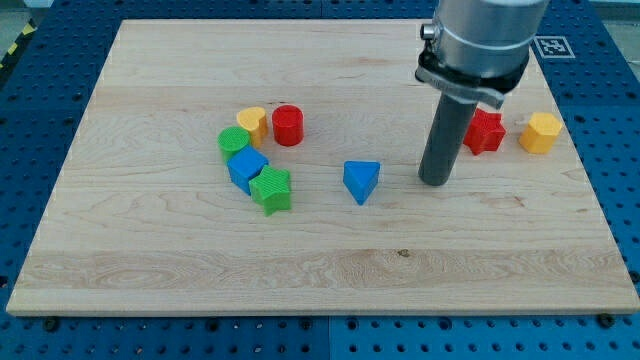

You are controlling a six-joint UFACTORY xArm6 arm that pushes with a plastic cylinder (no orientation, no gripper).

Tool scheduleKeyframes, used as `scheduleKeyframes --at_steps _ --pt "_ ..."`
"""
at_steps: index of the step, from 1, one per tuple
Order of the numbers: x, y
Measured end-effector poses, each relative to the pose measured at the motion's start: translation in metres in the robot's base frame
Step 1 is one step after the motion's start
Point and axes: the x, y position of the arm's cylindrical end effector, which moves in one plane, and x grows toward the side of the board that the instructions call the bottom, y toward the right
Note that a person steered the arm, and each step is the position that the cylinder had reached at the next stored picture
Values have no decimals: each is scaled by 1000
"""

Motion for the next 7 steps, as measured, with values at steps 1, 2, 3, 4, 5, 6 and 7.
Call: scheduleKeyframes --at_steps 1,2,3,4,5,6,7 --pt "8 -49" --pt "8 -99" --pt "8 -119" --pt "-6 -86" --pt "-21 -26" --pt "-45 -18" --pt "-93 -26"
